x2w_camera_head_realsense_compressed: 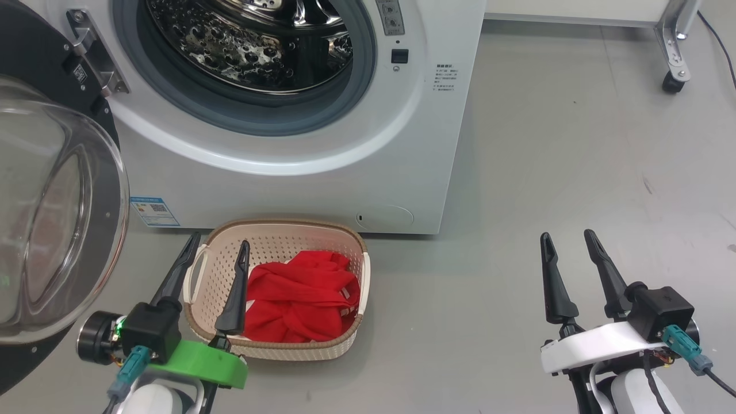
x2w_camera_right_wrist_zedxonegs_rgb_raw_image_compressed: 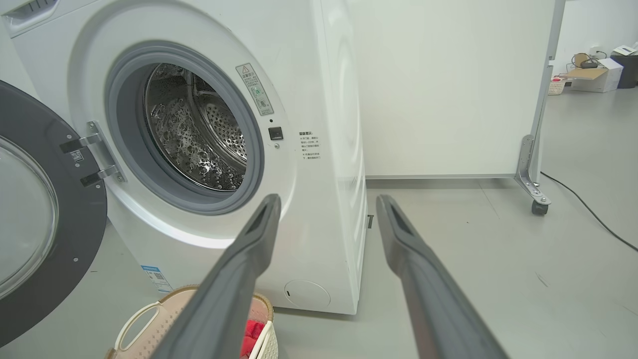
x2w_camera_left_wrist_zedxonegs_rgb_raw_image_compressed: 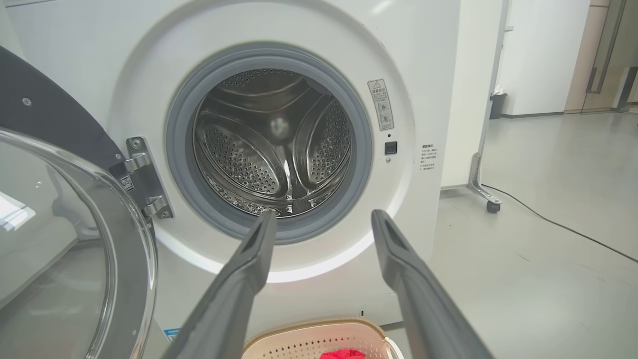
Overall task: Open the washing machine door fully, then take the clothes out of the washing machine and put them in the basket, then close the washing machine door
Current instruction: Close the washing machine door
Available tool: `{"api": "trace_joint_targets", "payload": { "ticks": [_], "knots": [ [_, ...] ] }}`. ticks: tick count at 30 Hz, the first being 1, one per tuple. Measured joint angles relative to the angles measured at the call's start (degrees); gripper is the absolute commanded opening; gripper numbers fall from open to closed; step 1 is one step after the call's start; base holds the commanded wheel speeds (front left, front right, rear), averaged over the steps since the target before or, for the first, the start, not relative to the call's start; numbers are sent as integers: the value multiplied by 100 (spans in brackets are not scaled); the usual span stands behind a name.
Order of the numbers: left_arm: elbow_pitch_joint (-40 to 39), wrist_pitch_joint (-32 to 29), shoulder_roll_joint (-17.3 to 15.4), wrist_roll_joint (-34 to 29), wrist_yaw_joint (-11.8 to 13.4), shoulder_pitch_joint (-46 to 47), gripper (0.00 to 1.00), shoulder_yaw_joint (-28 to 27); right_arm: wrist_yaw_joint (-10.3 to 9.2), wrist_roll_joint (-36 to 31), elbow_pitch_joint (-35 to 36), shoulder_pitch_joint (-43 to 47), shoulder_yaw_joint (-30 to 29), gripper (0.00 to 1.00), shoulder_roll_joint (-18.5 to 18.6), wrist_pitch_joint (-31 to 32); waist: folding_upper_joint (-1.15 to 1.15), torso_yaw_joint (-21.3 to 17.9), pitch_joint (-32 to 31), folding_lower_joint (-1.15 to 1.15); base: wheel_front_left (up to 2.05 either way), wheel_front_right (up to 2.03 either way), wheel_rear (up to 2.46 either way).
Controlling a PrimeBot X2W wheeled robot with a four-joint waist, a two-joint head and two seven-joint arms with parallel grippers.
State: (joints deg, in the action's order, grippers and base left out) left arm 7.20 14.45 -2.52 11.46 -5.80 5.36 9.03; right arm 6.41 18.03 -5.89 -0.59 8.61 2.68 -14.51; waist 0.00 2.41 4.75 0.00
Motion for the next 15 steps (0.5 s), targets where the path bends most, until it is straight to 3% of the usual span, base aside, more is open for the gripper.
{"api": "trace_joint_targets", "payload": {
  "ticks": [15],
  "knots": [
    [-7, 0, 0, 0, 0, -7, 100, 35, 1, -5, -23, 1, 41, 100, -2, 0, 0, 8, -40, 0, -91, 91, 0]
  ]
}}
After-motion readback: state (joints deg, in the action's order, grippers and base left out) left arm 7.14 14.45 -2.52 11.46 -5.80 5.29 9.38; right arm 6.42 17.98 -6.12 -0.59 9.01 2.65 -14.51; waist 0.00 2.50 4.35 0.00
